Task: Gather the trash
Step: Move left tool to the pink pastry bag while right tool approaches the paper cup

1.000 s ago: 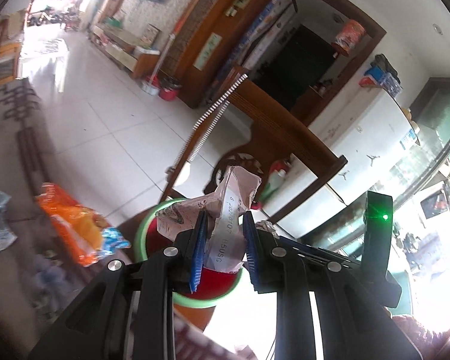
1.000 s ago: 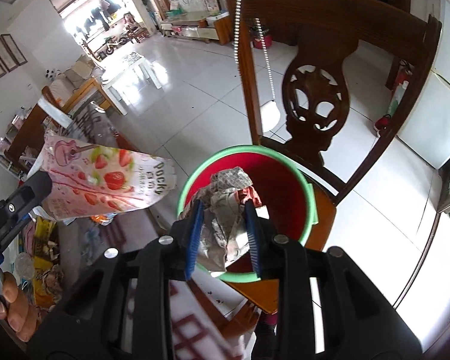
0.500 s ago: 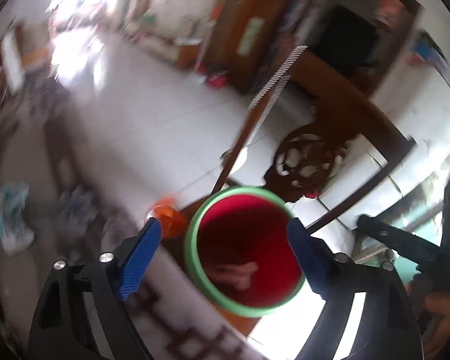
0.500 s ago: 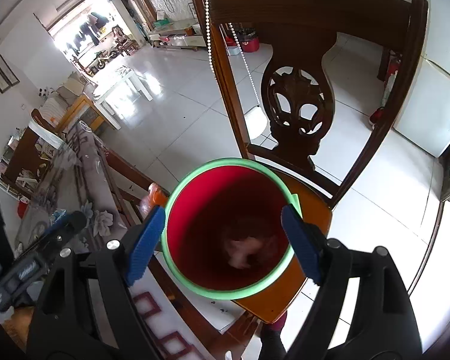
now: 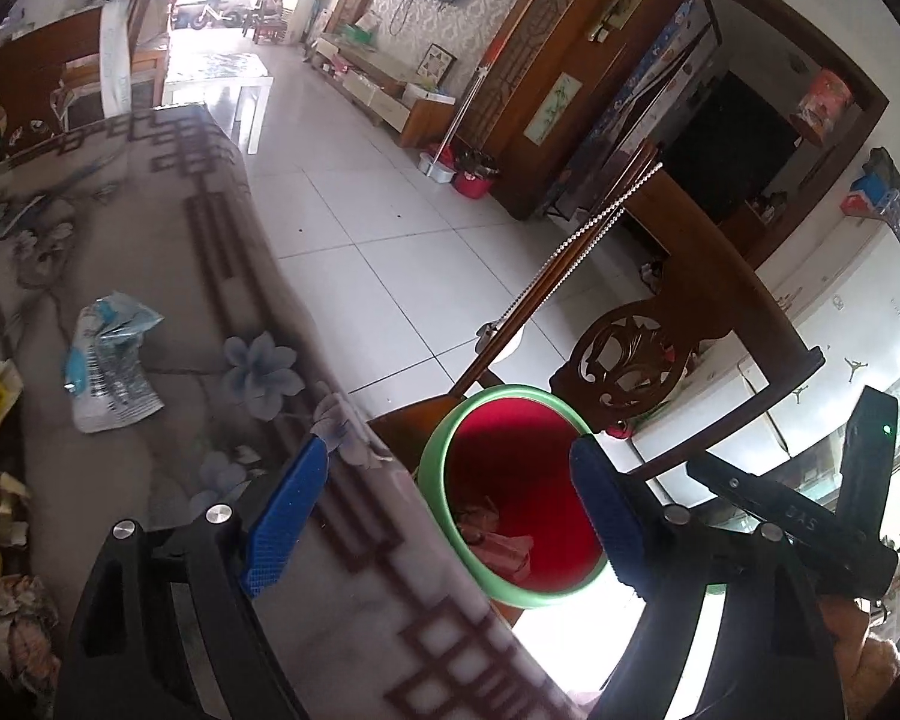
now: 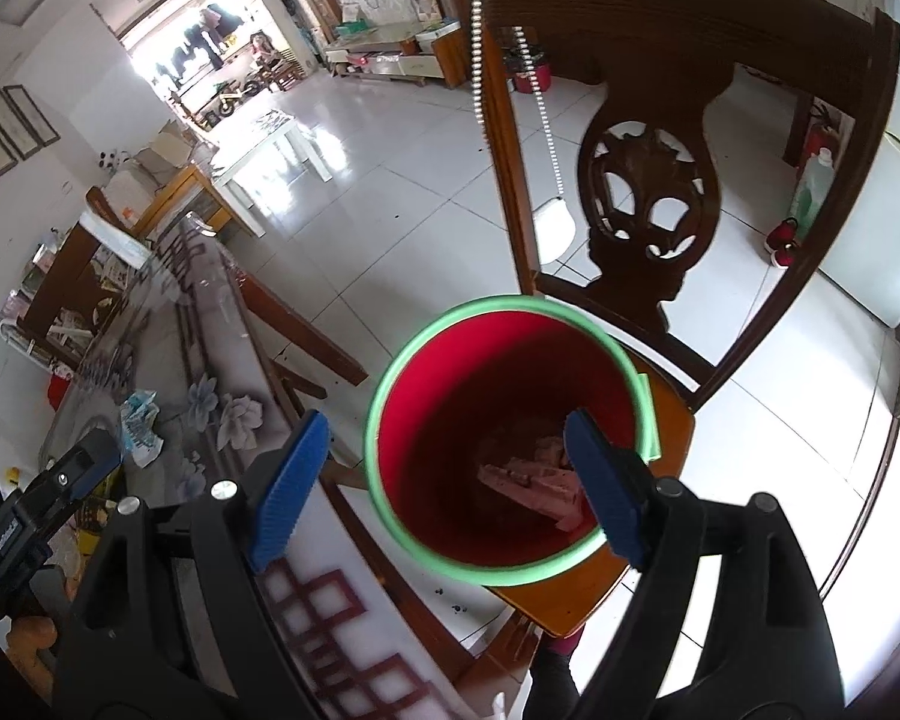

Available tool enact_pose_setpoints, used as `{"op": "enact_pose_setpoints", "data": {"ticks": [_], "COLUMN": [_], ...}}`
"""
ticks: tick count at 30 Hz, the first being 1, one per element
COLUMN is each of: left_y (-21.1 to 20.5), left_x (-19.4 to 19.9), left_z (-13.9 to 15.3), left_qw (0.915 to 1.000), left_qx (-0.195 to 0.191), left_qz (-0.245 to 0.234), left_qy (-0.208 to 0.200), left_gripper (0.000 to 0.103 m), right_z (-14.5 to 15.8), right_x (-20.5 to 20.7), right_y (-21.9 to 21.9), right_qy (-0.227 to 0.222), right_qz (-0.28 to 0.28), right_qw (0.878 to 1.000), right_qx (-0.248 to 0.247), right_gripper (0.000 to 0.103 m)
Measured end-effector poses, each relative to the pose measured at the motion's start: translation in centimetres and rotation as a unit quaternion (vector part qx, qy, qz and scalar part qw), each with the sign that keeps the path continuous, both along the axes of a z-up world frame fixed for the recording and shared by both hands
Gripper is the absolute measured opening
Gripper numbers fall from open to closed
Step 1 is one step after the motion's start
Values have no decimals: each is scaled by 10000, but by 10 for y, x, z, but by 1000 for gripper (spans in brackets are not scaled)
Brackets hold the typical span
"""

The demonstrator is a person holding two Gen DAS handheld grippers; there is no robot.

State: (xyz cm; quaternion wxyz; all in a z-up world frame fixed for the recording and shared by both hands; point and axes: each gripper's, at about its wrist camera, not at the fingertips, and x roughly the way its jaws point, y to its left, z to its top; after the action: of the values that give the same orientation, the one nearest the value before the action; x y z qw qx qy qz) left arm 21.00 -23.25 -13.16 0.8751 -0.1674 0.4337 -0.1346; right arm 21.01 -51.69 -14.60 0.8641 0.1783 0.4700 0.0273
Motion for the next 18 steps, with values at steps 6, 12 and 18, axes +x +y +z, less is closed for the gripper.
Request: {"op": "enact_pose_setpoints", "data": {"ticks": [6,12,18], "left_y": [30,77,133], "left_x": [-24,-56,-99], "left_z": [8,18,22], "left_qw": [9999,9990,9968], "left_qx": [70,157,276], "left_qz": [109,363,727], "left_qy": [-97,-214,-199], "left_gripper": [79,79,80], "right_z": [3,9,18], "right_x": [-4,-15,-34], "right_y": [36,87,145], "right_qy": [2,-48,-117], "right_qz": [256,620,1028], "right_qw": [9997,9981,9946], "right_qx": [3,-31,-66], "right_gripper": [79,80,81]}}
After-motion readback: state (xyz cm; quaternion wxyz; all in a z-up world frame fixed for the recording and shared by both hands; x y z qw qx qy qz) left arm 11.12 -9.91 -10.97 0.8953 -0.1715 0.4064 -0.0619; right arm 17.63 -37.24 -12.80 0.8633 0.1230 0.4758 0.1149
